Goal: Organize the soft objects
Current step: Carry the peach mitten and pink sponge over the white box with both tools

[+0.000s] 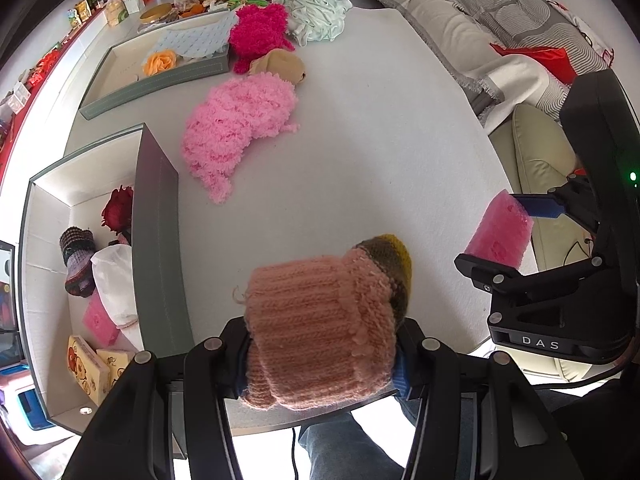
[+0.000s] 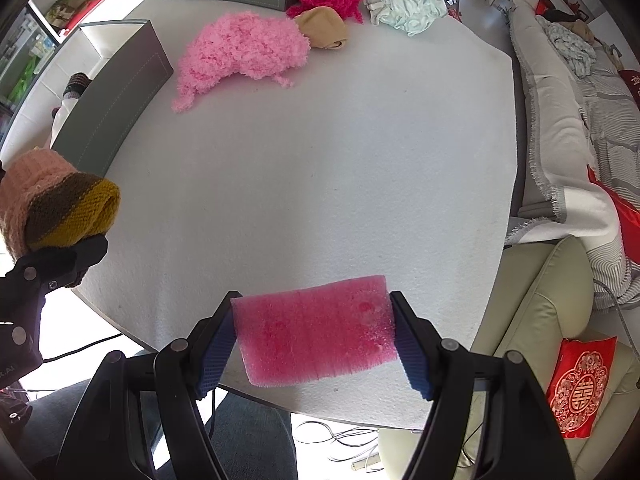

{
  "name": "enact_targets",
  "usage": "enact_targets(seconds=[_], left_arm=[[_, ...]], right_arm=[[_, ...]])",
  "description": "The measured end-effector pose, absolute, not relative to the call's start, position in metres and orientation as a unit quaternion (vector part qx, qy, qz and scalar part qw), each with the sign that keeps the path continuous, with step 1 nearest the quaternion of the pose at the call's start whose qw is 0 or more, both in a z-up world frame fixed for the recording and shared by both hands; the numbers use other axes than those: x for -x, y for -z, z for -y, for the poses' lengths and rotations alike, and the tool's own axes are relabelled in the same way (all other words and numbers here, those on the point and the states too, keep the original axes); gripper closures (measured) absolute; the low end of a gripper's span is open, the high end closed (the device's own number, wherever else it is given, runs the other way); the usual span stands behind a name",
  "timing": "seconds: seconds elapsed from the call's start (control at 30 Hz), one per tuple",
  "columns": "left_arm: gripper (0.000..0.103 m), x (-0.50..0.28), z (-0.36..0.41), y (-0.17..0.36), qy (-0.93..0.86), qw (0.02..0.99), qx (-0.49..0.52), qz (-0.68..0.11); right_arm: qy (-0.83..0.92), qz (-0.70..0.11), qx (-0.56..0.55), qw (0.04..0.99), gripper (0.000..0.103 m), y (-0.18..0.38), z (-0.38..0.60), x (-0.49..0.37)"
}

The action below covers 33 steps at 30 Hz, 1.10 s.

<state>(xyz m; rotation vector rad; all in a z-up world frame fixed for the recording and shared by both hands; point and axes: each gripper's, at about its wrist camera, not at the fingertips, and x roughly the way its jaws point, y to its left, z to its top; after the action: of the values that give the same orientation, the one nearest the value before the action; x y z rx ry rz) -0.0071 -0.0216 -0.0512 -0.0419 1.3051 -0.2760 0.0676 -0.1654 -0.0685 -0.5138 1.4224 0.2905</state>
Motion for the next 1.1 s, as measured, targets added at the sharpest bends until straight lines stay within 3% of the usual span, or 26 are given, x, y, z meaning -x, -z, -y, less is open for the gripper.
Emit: enact_targets(seconds=[0.6, 1.1], left_arm=[[0.049, 0.004, -0.015, 0.038, 0.083, 0.811, 0.056, -0.577], [0.049, 0.039, -0.161, 0.027, -0.139, 0.819, 0.174, -0.529]], right_arm=[[-0.135, -0.627, 0.24, 0.729, 0.028, 0.058, 0.144, -0.085], [-0.274, -0.561, 0.281, 0.729, 0.028, 0.028, -0.011, -0.108]])
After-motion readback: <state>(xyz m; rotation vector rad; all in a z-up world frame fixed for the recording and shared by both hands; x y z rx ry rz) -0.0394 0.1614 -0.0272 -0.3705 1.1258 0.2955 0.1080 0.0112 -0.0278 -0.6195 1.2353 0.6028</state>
